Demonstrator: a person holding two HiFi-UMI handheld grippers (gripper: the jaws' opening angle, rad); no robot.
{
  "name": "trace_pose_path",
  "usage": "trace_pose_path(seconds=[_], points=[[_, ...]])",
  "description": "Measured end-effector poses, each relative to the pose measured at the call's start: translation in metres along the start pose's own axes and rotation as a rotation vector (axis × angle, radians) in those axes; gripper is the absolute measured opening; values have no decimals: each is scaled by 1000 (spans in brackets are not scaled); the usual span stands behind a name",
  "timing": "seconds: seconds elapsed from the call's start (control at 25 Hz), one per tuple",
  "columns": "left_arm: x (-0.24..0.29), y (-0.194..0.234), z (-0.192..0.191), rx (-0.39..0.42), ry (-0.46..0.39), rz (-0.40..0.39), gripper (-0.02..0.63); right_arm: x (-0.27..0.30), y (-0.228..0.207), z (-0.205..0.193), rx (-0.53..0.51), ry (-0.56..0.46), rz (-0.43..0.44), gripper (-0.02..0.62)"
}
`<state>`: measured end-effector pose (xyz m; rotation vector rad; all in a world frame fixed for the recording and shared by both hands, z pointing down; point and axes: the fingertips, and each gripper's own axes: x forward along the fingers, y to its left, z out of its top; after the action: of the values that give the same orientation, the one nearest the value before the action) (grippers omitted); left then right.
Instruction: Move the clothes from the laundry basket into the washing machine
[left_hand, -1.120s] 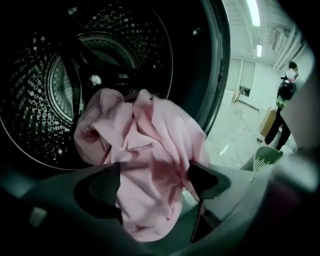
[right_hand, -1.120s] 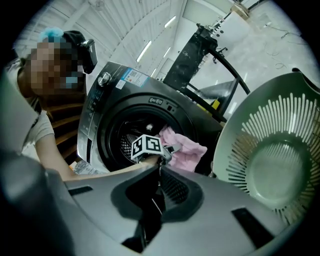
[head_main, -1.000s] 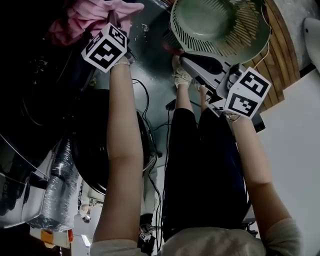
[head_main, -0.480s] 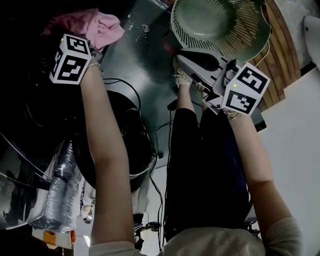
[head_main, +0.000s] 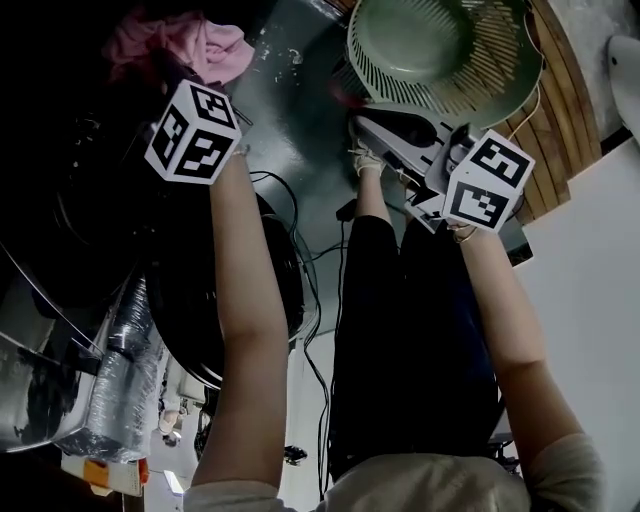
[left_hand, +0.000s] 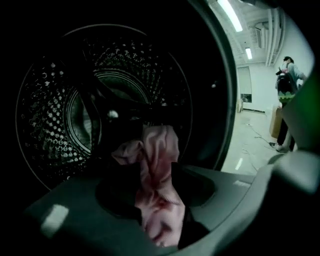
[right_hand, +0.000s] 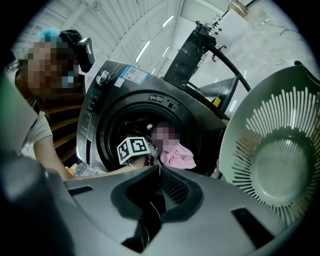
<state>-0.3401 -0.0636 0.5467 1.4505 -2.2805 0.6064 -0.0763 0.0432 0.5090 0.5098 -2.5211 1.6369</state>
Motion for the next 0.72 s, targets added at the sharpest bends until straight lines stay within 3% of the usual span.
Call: trace_pose_path(seconds=[0.08,0.24,0.44,0.52,0.56,0.64,0.68,0.72], points=[[-17,-18,-18,19,35,-75,245,-1,0,0,1,-3,-4,18],[-14,-53,-89,147,234,-194,341,-3,3,2,2,-11,-2,18],[15,-40,-108,159,299,-83,341,-4,-2,8,22,-41,9,18],[23,-39,-114,194,326,-75,336,-5,-3,7,23,-41,2,18],[25,-39,-115,205,339,-84,271,-5,-3,7,20,-39,1,18],[22,-40,-108,180,347,-126,201,-4,-1,8,14,-35,6,18],[17,-40,-98,149,324,-143,109,-3,-1,9,14,-36,9,18],[12,-38,-85,115,283,-148,69,-3,-2,11,18,-40,11,18]])
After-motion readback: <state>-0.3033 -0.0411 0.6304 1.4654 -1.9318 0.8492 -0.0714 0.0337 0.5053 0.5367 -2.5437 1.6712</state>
